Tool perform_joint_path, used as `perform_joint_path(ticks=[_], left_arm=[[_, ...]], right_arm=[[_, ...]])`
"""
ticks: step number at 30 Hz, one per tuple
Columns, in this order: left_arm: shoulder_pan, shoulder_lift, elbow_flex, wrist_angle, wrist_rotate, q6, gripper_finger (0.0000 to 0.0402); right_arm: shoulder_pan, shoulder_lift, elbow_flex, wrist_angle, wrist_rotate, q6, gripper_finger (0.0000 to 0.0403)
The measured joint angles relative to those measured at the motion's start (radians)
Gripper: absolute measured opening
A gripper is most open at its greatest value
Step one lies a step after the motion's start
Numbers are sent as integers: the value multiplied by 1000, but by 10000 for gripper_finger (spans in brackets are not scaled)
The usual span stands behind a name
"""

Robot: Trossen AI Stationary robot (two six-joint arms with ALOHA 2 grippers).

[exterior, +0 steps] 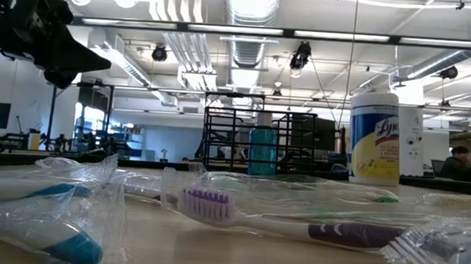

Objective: Pick & Place toothbrushing station
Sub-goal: Put the blue mouthwash into the black organizer

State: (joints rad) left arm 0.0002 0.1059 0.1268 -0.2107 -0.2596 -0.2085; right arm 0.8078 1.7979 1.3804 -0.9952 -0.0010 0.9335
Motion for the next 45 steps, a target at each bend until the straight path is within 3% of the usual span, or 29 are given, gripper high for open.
perform_joint_path(ticks=[12, 28, 38, 45], left_arm=[[0, 0, 0, 0, 0, 2, 3], [0, 0, 0, 0, 0, 3, 3], [0, 0, -1, 0, 0, 1, 3], [0, 0, -1, 0, 0, 1, 3]], right_arm=[[-1, 0, -11, -18, 4, -3, 122], [-1, -64, -2, -19, 113, -58, 11], [0, -83, 0, -129, 104, 84, 7], [-9, -135, 50, -64, 161, -66, 35]])
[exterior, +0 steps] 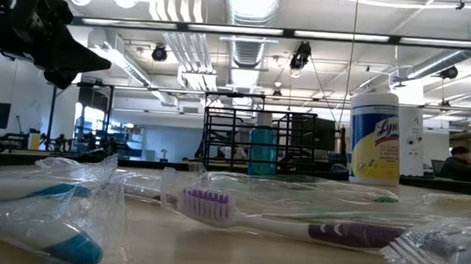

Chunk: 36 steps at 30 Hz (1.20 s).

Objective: Pick & Place toothbrushing station
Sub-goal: Put the blue mouthwash into the black organizer

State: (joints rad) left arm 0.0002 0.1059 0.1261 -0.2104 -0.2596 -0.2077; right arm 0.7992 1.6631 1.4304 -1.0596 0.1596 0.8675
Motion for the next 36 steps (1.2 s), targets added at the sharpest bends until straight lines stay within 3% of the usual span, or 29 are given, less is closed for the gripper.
perform_joint_path(ticks=[8, 18, 26, 36], left_arm=[[0, 1, 0, 0, 0, 15, 3], [0, 1, 0, 0, -3, 14, 3], [0, 2, 0, 0, -14, 14, 3], [0, 2, 0, 0, -21, 14, 3]], right_arm=[[-41, 58, 23, 25, 6, -290, 117], [-61, 74, 22, 46, -7, -472, 205], [-61, 141, 20, 65, -35, -532, 226], [-57, 196, 18, 69, -66, -530, 210]])
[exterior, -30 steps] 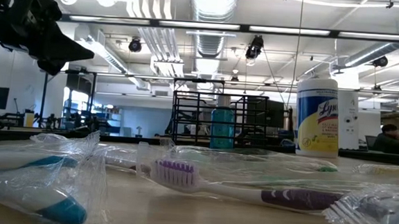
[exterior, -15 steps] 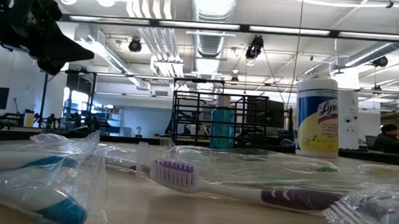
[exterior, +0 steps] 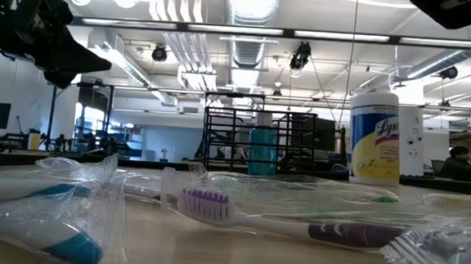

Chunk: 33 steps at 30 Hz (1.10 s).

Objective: Pick & Place toothbrushing station
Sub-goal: Put the blue mouthwash into the black organizer

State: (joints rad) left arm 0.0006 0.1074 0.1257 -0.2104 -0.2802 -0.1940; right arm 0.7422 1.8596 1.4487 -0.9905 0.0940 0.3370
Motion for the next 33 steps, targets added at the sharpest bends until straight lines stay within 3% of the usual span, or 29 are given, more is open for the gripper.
perform_joint_path(ticks=[21, 25, 33], left_arm=[[0, 0, 0, 0, 0, 0, 3], [0, 0, 0, 0, -3, 0, 3], [0, 0, 0, 1, -9, -18, 3]], right_arm=[[-4, 1, -26, 5, -16, 52, 90], [-28, -1, -18, -1, -16, 130, 88], [-139, -87, 50, -52, 47, 128, 88]])
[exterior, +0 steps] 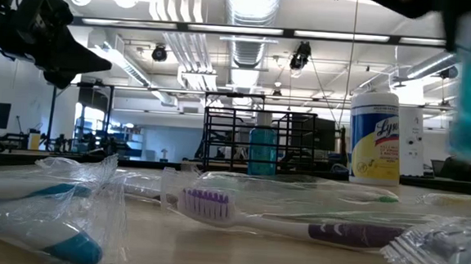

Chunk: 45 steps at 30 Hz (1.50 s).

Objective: Pick & Place toothbrushing station
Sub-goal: Put the blue mouthwash into the black organizer

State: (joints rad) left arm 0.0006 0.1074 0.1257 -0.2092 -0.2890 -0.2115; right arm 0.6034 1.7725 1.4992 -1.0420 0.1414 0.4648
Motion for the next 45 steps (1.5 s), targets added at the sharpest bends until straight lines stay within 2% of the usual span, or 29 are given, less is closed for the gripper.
perform_joint_path(ticks=[6, 10, 14, 21, 29, 37, 45], left_arm=[[0, 0, 0, 0, 0, 1, 3], [0, 0, 0, 0, 0, 4, 3], [0, 0, 0, -1, 1, 5, 3], [0, 0, -1, -10, 3, 17, 3], [0, 0, -18, -13, 2, 35, 3], [0, 0, -18, -19, 3, 34, 3], [0, 0, -18, -32, 3, 35, 3]], right_arm=[[-140, -97, 127, -1, 63, -12, 87], [-277, -103, 225, -19, 65, -12, 87], [-412, -49, 336, -95, 16, -42, 87], [-557, 79, 493, -264, -53, -134, 87], [-598, 227, 622, -273, -130, -360, 87], [-596, 373, 781, -409, -166, -530, 87], [-601, 400, 814, -424, -145, -609, 87]])
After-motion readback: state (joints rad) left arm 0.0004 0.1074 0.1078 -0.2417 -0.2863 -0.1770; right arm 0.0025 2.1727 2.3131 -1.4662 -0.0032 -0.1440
